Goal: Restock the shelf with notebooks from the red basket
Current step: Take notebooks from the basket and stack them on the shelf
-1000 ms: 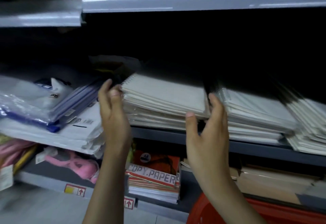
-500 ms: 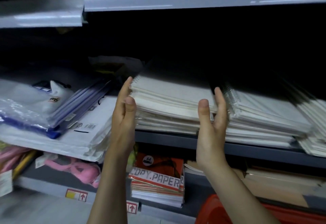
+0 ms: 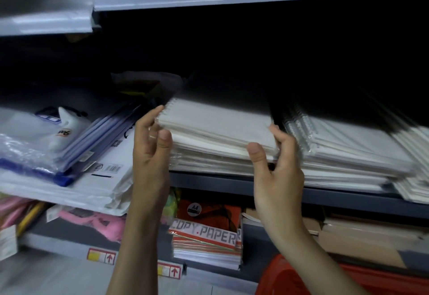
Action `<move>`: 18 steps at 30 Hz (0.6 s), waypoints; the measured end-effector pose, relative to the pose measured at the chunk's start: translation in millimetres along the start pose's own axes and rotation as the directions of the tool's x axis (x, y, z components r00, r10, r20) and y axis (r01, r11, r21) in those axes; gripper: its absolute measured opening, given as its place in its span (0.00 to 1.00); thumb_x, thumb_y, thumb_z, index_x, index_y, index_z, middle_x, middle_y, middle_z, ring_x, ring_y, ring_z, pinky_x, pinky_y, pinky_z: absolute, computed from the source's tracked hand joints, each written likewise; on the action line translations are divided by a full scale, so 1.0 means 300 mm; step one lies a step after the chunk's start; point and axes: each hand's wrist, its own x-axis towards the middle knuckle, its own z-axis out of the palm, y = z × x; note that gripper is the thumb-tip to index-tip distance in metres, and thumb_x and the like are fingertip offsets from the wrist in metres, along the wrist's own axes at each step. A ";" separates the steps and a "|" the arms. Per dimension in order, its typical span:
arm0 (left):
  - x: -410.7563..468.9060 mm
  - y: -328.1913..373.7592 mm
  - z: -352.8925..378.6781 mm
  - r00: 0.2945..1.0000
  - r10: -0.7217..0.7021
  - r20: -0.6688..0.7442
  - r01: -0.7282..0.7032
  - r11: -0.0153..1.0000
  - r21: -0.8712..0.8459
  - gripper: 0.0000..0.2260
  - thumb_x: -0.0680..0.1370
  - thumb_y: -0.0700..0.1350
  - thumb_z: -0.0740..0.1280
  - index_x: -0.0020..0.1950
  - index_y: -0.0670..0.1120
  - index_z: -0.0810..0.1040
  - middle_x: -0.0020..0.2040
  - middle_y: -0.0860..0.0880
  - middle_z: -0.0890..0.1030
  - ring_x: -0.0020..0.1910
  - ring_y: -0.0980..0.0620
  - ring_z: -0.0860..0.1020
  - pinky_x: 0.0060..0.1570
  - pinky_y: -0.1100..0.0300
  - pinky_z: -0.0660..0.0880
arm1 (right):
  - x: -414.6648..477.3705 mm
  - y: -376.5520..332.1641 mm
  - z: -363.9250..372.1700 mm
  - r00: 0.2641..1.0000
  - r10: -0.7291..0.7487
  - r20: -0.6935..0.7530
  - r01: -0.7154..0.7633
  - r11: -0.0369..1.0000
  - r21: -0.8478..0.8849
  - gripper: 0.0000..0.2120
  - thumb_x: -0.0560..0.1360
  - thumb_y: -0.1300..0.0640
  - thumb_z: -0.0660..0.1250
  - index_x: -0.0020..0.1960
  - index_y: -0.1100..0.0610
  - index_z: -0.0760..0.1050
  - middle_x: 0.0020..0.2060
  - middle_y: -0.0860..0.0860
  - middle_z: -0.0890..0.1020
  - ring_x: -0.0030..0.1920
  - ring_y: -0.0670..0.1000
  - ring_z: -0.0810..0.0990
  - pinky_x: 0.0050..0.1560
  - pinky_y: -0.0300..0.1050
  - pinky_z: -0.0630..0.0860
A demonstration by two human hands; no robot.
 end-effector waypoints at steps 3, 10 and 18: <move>-0.006 0.019 -0.036 0.998 -0.030 0.056 0.023 0.993 0.113 0.21 0.81 0.50 0.59 0.75 0.55 0.65 0.68 0.55 0.74 0.65 0.64 0.72 0.61 0.67 0.70 | 0.020 -0.051 -0.064 0.975 -0.025 0.221 0.103 0.931 -0.351 0.32 0.77 0.42 0.58 0.77 0.52 0.56 0.74 0.46 0.65 0.72 0.42 0.61 0.62 0.22 0.54; -0.032 0.055 -0.097 0.963 -0.178 0.201 0.109 0.944 0.312 0.35 0.80 0.42 0.63 0.75 0.71 0.48 0.69 0.64 0.60 0.70 0.64 0.60 0.65 0.63 0.62 | 0.120 -0.143 -0.128 0.776 0.249 0.580 0.237 0.737 -0.633 0.36 0.82 0.45 0.58 0.78 0.38 0.35 0.79 0.59 0.45 0.79 0.57 0.50 0.73 0.49 0.57; 0.020 0.070 -0.078 0.973 -0.140 0.183 0.079 0.949 0.305 0.29 0.81 0.44 0.64 0.75 0.66 0.57 0.71 0.61 0.69 0.70 0.62 0.68 0.65 0.57 0.69 | 0.111 -0.136 -0.120 0.786 0.169 0.595 0.350 0.671 -0.654 0.42 0.78 0.71 0.53 0.78 0.41 0.37 0.68 0.53 0.67 0.63 0.40 0.76 0.60 0.42 0.74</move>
